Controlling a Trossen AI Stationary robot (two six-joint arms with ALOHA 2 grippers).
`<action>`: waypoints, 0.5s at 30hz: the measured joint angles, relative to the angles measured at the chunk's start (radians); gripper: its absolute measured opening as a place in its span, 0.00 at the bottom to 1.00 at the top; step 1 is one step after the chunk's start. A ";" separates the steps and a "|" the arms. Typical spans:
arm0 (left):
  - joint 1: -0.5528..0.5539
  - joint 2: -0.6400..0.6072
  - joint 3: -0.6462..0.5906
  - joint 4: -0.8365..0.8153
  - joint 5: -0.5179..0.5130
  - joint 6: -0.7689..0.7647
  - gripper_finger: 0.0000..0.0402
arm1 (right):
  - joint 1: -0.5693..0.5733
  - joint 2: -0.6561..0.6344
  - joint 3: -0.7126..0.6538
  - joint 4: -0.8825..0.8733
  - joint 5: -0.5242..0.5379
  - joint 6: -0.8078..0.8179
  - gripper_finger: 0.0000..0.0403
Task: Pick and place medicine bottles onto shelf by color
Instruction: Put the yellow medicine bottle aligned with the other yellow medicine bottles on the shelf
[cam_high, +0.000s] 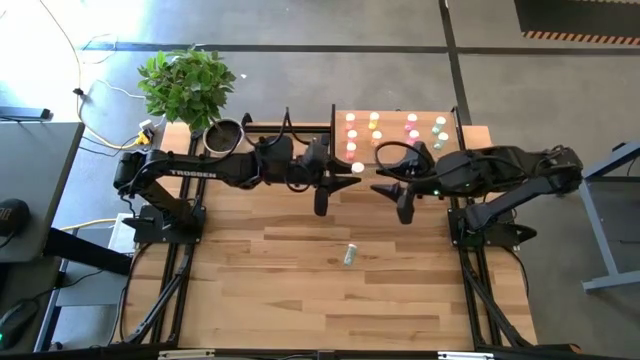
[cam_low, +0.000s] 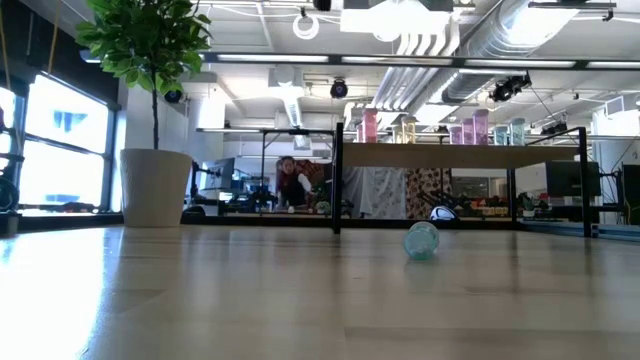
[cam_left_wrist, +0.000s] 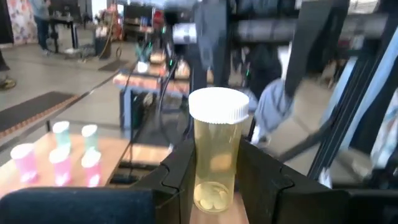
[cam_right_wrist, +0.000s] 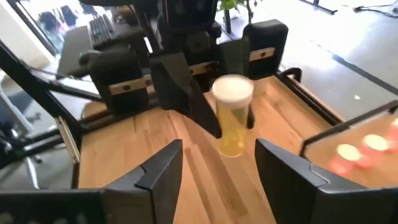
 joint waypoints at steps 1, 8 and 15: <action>0.002 0.000 0.000 -0.024 0.000 0.016 0.23 | 0.000 -0.001 0.014 -0.024 0.000 -0.010 0.48; 0.006 0.004 0.000 -0.184 -0.012 0.140 0.23 | -0.025 -0.001 0.059 -0.104 -0.082 -0.162 0.48; -0.004 0.040 0.000 -0.185 -0.019 0.154 0.23 | -0.106 0.034 0.056 -0.127 -0.153 -0.221 0.48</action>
